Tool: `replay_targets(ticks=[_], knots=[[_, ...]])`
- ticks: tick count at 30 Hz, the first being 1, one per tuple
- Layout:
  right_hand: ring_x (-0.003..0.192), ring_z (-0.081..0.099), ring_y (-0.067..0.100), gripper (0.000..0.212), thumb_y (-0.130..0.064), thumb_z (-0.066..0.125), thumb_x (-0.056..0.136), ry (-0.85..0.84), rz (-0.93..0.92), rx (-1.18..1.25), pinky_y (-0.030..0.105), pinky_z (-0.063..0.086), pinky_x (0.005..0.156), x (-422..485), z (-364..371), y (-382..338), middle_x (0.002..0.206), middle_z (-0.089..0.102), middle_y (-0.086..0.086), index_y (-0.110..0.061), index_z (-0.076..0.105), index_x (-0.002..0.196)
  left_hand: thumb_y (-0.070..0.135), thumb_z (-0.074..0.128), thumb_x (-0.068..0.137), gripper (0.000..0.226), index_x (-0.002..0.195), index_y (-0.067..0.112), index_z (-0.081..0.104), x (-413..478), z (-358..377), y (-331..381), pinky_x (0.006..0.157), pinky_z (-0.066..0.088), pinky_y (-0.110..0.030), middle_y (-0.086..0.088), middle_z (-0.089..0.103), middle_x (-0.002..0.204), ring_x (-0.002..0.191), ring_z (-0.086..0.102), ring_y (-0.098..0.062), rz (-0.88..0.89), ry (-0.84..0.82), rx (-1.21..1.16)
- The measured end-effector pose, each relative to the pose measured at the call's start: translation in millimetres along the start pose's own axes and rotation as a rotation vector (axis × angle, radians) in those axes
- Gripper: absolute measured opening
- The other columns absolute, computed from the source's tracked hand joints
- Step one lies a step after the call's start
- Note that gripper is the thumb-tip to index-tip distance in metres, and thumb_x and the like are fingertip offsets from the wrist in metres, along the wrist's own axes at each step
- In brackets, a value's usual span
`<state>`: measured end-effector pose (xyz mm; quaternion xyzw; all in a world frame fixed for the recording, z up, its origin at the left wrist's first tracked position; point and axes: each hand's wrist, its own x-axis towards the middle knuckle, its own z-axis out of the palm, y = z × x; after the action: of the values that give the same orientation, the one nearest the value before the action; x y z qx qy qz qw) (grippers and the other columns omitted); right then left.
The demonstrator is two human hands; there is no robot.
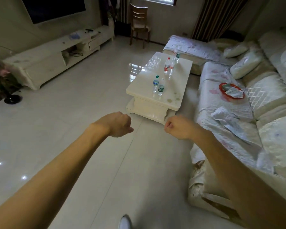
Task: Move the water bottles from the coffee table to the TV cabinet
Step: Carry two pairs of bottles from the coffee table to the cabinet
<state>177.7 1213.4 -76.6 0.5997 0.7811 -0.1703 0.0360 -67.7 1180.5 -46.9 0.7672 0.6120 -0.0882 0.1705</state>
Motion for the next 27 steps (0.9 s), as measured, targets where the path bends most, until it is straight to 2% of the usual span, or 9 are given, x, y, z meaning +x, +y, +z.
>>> replay_targets(ticks=[3,6,13,19,23,27], knots=[[0.081,0.062,0.025,0.020,-0.032,0.049,0.080,0.055,-0.008,0.001,0.035,0.055,0.078,35.2,-18.3,-7.9,0.068,0.056,-0.006,-0.021,0.054,0.064,0.043,0.047,0.095,0.037,0.110,0.013,0.064,30.0,-20.6,-19.6,0.080,0.049,-0.034,-0.010,0.067,0.107,0.094,0.062,-0.026,0.030,0.046,0.019],[0.083,0.061,0.021,0.019,-0.035,0.049,0.080,0.036,0.004,0.040,0.036,0.054,0.081,63.9,-30.1,-9.0,0.078,0.059,-0.007,-0.022,0.061,0.075,0.042,0.047,0.096,0.036,0.111,0.013,0.063,54.7,-30.5,-31.6,0.077,0.047,-0.032,-0.008,0.065,0.108,0.091,0.061,-0.023,0.050,0.041,0.028],[0.090,0.062,0.019,0.016,-0.033,0.052,0.084,-0.002,0.030,0.033,0.034,0.053,0.084,125.4,-34.6,1.9,0.088,0.065,-0.007,-0.024,0.064,0.079,0.042,0.048,0.094,0.036,0.107,0.013,0.064,115.1,-43.1,-62.4,0.081,0.051,-0.036,-0.011,0.065,0.107,0.095,0.062,-0.028,0.027,0.025,0.040],[0.088,0.067,0.032,0.034,-0.031,0.054,0.087,0.006,0.045,0.075,0.046,0.056,0.081,189.3,-48.4,23.8,0.096,0.071,0.016,-0.001,0.069,0.094,0.036,0.046,0.096,0.030,0.107,0.013,0.062,181.0,-69.8,-64.5,0.075,0.049,-0.033,-0.008,0.066,0.105,0.090,0.062,-0.025,0.049,0.082,0.027],[0.082,0.068,0.026,0.031,-0.036,0.053,0.087,0.017,0.052,0.089,0.043,0.058,0.077,245.6,-66.9,46.6,0.092,0.071,0.008,-0.011,0.071,0.089,0.034,0.046,0.096,0.026,0.107,0.015,0.061,233.5,-93.1,-61.5,0.073,0.047,-0.033,-0.008,0.066,0.106,0.092,0.061,-0.026,0.072,0.099,0.041],[0.085,0.065,0.025,0.030,-0.038,0.054,0.089,0.015,0.053,0.093,0.041,0.056,0.080,295.2,-81.4,70.2,0.093,0.070,0.006,-0.014,0.071,0.089,0.038,0.047,0.095,0.029,0.107,0.016,0.063,290.1,-110.9,-64.3,0.079,0.053,-0.035,-0.007,0.066,0.107,0.090,0.062,-0.025,0.054,0.094,0.065]])
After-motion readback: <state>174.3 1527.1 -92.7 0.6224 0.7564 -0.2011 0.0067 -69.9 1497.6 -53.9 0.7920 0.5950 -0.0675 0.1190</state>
